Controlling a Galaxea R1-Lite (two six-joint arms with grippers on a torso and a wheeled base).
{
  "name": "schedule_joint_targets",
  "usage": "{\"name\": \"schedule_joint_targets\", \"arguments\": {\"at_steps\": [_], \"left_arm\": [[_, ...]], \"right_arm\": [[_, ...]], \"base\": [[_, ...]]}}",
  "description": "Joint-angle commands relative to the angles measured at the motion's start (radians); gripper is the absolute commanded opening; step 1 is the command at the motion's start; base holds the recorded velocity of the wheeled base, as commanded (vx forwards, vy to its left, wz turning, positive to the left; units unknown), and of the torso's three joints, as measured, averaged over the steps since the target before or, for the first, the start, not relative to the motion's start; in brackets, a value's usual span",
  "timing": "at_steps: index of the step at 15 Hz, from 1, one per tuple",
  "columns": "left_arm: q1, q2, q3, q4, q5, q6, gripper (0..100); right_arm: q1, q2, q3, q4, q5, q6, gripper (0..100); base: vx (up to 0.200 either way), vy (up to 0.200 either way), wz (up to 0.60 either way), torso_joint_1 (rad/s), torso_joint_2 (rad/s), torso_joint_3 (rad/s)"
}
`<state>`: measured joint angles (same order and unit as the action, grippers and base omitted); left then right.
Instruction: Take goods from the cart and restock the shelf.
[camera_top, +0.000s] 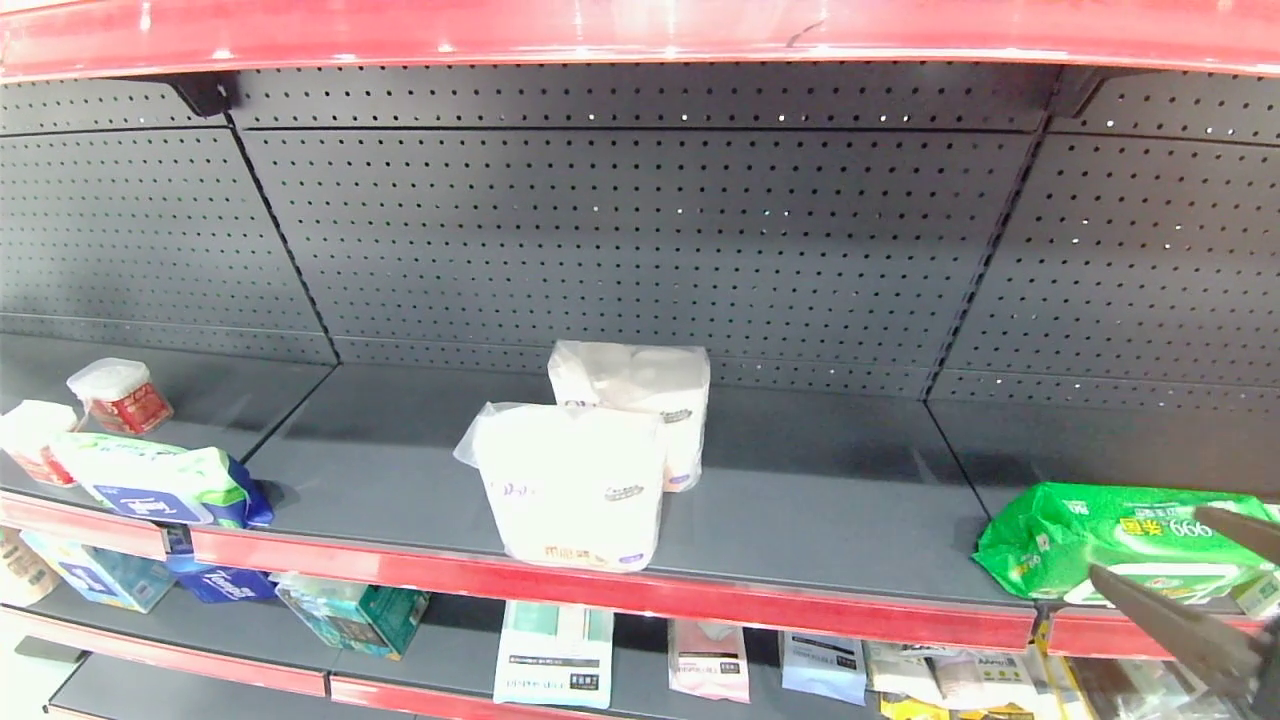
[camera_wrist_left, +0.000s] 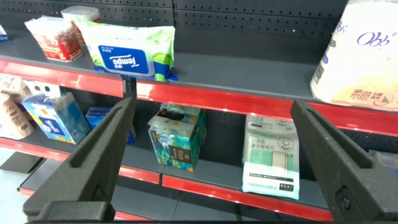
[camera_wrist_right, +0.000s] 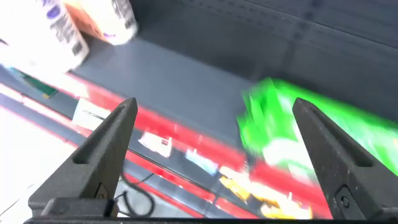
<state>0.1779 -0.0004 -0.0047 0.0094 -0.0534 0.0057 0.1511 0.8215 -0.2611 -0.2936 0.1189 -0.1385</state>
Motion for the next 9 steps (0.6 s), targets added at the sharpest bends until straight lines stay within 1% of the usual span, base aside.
{"name": "schedule_joint_targets", "arguments": {"at_steps": [1,2,4,7,8,9], "left_arm": [[0.000,0.000,0.000,0.000,0.000,0.000,100],[0.000,0.000,0.000,0.000,0.000,0.000,100],[0.000,0.000,0.000,0.000,0.000,0.000,100],[0.000,0.000,0.000,0.000,0.000,0.000,100],[0.000,0.000,0.000,0.001,0.000,0.000,100],[0.000,0.000,0.000,0.000,0.000,0.000,100]], "right_arm": [[-0.030,-0.524,0.171,0.228,-0.056,0.000,100],[-0.031,-0.619,0.200,0.252,-0.061,0.008,100],[-0.030,-0.729,0.229,0.300,-0.062,0.019,100],[-0.031,-0.723,0.229,0.301,-0.102,0.042,100],[-0.031,-0.723,0.232,0.298,-0.193,0.063,100],[-0.031,-0.723,0.233,0.298,-0.226,0.085,100]], "base": [[0.000,0.000,0.00,0.000,0.00,0.000],[0.000,0.000,0.00,0.000,0.00,0.000],[0.000,0.000,0.00,0.000,0.00,0.000],[0.000,0.000,0.00,0.000,0.00,0.000],[0.000,0.000,0.00,0.000,0.00,0.000],[0.000,0.000,0.00,0.000,0.00,0.000]]}}
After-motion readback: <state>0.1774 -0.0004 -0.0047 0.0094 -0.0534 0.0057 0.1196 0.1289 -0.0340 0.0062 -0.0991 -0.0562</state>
